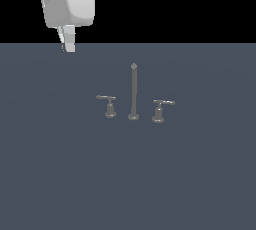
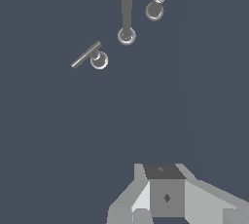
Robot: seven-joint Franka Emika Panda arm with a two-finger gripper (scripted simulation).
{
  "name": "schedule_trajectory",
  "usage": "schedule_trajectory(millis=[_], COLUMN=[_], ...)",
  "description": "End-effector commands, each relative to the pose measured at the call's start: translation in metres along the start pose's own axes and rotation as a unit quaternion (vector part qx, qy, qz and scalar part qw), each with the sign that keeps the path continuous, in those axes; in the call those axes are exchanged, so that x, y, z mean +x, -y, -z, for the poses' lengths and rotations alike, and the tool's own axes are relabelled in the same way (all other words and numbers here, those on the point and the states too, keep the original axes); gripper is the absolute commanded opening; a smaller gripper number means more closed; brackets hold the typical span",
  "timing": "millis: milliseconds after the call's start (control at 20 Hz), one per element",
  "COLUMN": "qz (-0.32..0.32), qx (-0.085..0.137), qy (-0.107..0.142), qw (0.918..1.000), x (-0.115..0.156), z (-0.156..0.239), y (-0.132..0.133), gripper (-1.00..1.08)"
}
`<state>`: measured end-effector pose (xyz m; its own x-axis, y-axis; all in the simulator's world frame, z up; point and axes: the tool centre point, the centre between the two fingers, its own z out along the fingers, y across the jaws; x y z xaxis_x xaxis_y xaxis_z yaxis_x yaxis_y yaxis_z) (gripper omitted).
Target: Turn on the faucet by rotating a designated handle.
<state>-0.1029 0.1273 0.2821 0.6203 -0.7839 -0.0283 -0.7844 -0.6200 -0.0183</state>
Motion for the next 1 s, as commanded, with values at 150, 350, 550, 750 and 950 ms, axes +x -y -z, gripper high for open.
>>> schedule_trajectory(millis=[150,350,550,750,950], qz=[-0.051,-0.087,-0.124,-0.161,-0.202], qx=[0.001,0.001,0.001,0.000,0.000], qy=[-0.001,-0.002,-0.004,-0.006,-0.008], qw=[0.9987,0.9962,0.9923,0.9869,0.9794], x=[0.010,0.019,0.030,0.042,0.057], z=[-0.023,-0.040,-0.056,-0.074,-0.093], y=[0.023,0.039,0.054,0.068,0.083], gripper=[-1.00,-1.00,-1.00,-1.00,-1.00])
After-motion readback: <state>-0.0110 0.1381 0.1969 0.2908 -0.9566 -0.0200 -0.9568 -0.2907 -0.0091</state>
